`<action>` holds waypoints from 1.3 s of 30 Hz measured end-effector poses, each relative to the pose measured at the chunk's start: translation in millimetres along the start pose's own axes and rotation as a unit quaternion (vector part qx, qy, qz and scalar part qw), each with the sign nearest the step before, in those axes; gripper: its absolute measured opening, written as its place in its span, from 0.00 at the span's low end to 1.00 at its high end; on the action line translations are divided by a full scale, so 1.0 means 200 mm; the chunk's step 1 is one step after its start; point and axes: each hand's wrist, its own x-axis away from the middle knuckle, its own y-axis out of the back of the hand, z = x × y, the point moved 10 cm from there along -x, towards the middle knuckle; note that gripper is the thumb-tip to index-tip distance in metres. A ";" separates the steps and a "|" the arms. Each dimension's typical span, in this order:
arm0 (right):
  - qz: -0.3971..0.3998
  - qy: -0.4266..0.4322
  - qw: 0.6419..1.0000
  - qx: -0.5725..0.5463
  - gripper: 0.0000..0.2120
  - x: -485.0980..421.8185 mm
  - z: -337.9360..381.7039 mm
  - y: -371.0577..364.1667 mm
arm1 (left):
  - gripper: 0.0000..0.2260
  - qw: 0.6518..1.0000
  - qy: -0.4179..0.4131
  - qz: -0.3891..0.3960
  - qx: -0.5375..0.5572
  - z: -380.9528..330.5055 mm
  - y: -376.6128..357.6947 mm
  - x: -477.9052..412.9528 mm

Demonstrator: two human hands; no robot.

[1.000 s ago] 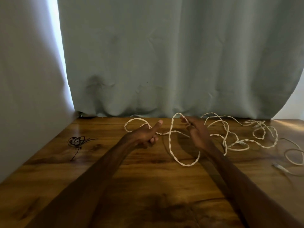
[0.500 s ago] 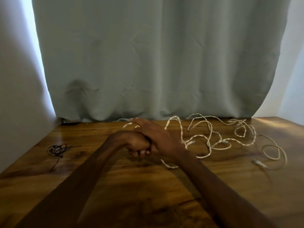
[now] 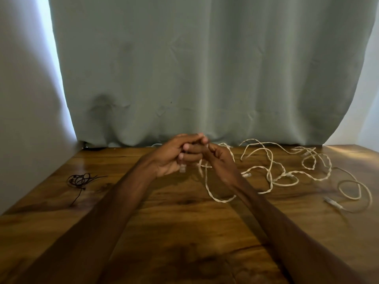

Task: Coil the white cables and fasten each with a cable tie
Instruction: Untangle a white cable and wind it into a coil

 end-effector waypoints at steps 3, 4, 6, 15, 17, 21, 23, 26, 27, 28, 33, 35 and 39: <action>0.012 -0.059 0.998 -0.033 0.19 0.03 -0.10 -0.04 | 0.13 0.993 -0.060 -0.036 0.092 -0.06 0.02 -0.02; 0.023 -0.092 0.994 -0.056 0.19 0.04 -0.13 -0.05 | 0.15 0.991 -0.077 -0.061 0.094 -0.08 0.04 -0.03; 0.046 -0.134 0.989 -0.045 0.18 0.06 -0.15 -0.09 | 0.15 0.987 -0.100 -0.109 0.070 -0.07 0.11 -0.02; 0.094 -0.132 0.983 0.087 0.13 0.08 -0.15 -0.18 | 0.22 0.960 -0.108 -0.236 0.101 0.01 0.29 0.02; 0.094 -0.135 0.982 0.089 0.13 0.08 -0.14 -0.17 | 0.24 0.957 -0.098 -0.258 0.084 0.03 0.32 0.03; 0.114 -0.130 0.980 0.099 0.14 0.09 -0.13 -0.16 | 0.26 0.950 -0.089 -0.295 0.039 0.06 0.35 0.02; 0.122 -0.136 0.977 0.108 0.15 0.10 -0.14 -0.15 | 0.27 0.948 -0.087 -0.306 0.023 0.07 0.35 0.02; 0.130 -0.140 0.973 0.129 0.17 0.11 -0.14 -0.13 | 0.28 0.944 -0.083 -0.318 0.006 0.08 0.34 0.01; 0.134 -0.136 0.972 0.136 0.17 0.11 -0.14 -0.13 | 0.28 0.942 -0.083 -0.324 0.004 0.08 0.35 0.02; 0.138 -0.128 0.972 0.143 0.18 0.11 -0.14 -0.13 | 0.28 0.941 -0.083 -0.329 0.003 0.08 0.35 0.02; 0.167 -0.083 0.947 0.261 0.20 0.11 -0.11 -0.12 | 0.29 0.935 -0.079 -0.345 -0.017 0.06 0.38 0.04; 0.166 -0.062 0.936 0.304 0.19 0.10 -0.08 -0.10 | 0.28 0.934 -0.077 -0.347 -0.026 0.06 0.39 0.04; 0.148 -0.025 0.924 0.352 0.16 0.10 -0.02 -0.06 | 0.28 0.932 -0.075 -0.352 -0.050 0.05 0.40 0.04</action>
